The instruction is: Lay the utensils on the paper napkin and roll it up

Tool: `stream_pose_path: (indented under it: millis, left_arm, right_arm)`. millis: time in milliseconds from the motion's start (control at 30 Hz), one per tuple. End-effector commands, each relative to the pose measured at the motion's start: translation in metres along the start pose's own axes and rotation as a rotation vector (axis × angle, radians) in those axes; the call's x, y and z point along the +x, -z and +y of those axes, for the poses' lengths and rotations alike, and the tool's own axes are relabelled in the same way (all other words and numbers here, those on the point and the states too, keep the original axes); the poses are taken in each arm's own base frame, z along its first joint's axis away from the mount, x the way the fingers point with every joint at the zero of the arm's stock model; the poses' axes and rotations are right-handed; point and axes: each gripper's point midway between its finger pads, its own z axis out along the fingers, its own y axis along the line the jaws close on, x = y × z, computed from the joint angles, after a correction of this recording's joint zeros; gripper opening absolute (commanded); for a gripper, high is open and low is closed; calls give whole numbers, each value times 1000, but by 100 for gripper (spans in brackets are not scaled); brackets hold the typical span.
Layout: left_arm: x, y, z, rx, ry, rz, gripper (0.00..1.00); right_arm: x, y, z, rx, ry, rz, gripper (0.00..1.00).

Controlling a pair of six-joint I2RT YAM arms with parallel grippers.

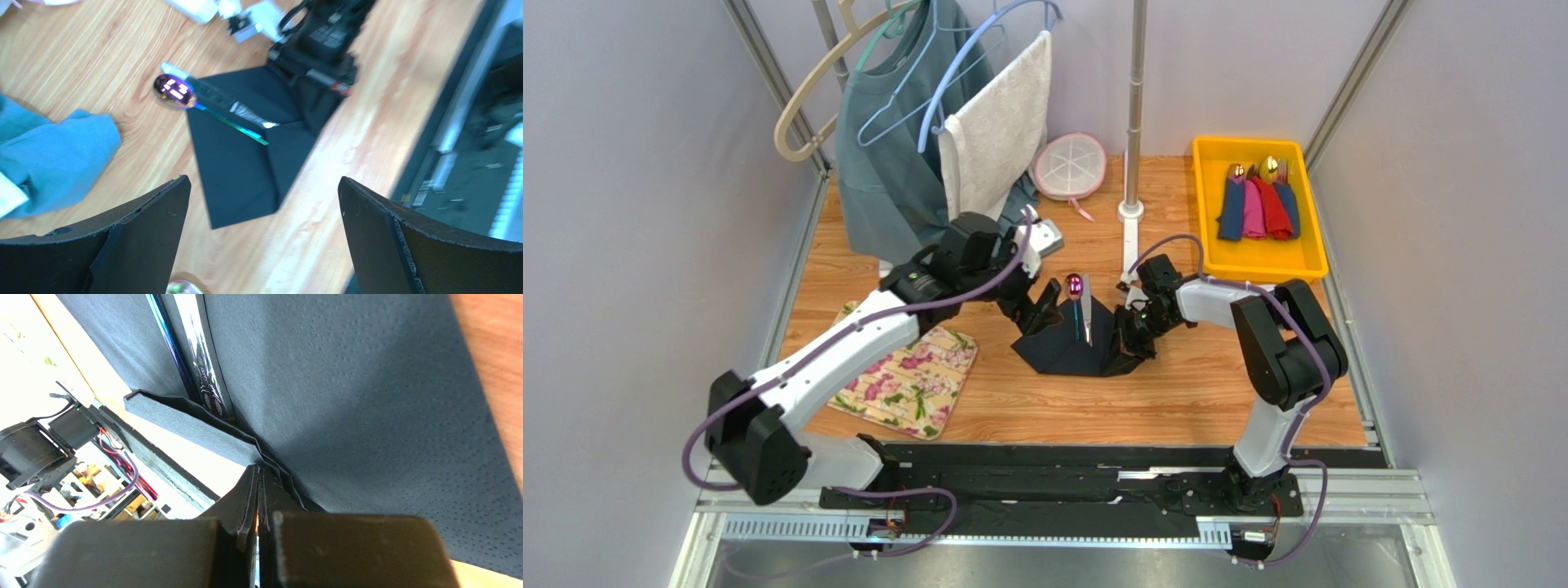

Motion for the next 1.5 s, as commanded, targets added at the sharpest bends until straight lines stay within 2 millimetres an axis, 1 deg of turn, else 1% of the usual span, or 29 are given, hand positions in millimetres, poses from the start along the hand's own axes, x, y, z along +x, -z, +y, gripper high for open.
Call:
stream_pose_path:
  millis: [0,33,100,133,167,200,233,267,300,333,367,400,467,500,533,567,600,633,667,733,767,833,900,967,1033,1100,1167,1233,1467]
  left_arm:
    - [-12,35,-26,134,164,-85,99]
    - [-11,39,-31,160,185,-74,99]
    - [-8,45,-46,278,241,-61,99]
    - [-9,50,-67,413,303,-68,99]
    - [7,44,-72,443,376,-35,99]
    - [3,39,-73,471,387,-70,99]
    - [6,38,-81,518,475,-58,99]
    - [25,31,-84,535,529,-30,99]
    - [17,24,-83,553,553,-77,99]
    - [20,18,-80,543,574,-89,97]
    - [33,10,-79,535,612,-75,94]
    - [31,1,-76,540,638,-97,86]
    - [40,-11,-75,533,664,-71,76]
    - [47,-21,-73,535,693,-50,72]
    - [51,-26,-72,542,708,-41,70]
    - [54,-32,-72,541,726,-30,65]
    - [61,-44,-69,547,768,-7,58]
    - [61,-50,-69,561,777,-4,54]
    - [69,-61,-65,554,810,19,48]
    - [63,-70,-62,553,823,4,47]
    - [65,-75,-61,551,827,9,45]
    - [62,-80,-66,562,809,13,43]
    - [67,-86,-68,556,819,30,40]
    - [80,-96,-65,511,859,63,37]
    - [87,-102,-61,486,872,76,36]
    - [100,-108,-58,449,890,110,36]
    - [110,-110,-56,426,895,142,35]
    - [115,-112,-53,407,906,157,35]
    - [147,-115,-43,343,965,257,41]
  right_arm:
    - [-9,1,-11,66,30,-57,0]
    - [-9,1,-10,62,32,-55,0]
    - [-9,0,-9,51,28,-49,0]
    - [-9,0,-8,48,30,-48,0]
    - [-9,0,-8,47,30,-48,0]
    - [-10,0,-8,45,36,-53,0]
    - [-9,0,-8,43,33,-52,0]
    - [-8,0,-8,39,33,-50,0]
    - [-8,0,-5,29,36,-55,0]
    - [-8,0,-4,24,32,-56,0]
    - [-7,1,-3,15,35,-55,0]
    - [-7,2,0,4,37,-61,0]
    - [-6,3,1,-6,44,-64,0]
    - [-7,3,3,-13,47,-68,0]
    - [-8,4,4,-16,53,-74,0]
    - [-7,4,5,-18,59,-71,0]
    - [-7,4,5,-19,59,-72,0]
    - [-8,5,6,-22,62,-76,0]
    - [-7,4,7,-24,70,-74,0]
    - [-7,4,6,-22,69,-73,0]
    - [-6,4,6,-22,69,-71,0]
    - [-7,4,6,-18,75,-74,0]
    - [-7,5,6,-19,73,-75,0]
    - [-7,5,6,-17,77,-74,0]
    - [-7,5,7,-21,76,-72,0]
    - [-7,6,9,-27,80,-71,0]
    - [-5,6,9,-28,79,-67,0]
    - [-5,8,9,-28,87,-69,0]
    - [-5,9,11,-40,90,-67,0]
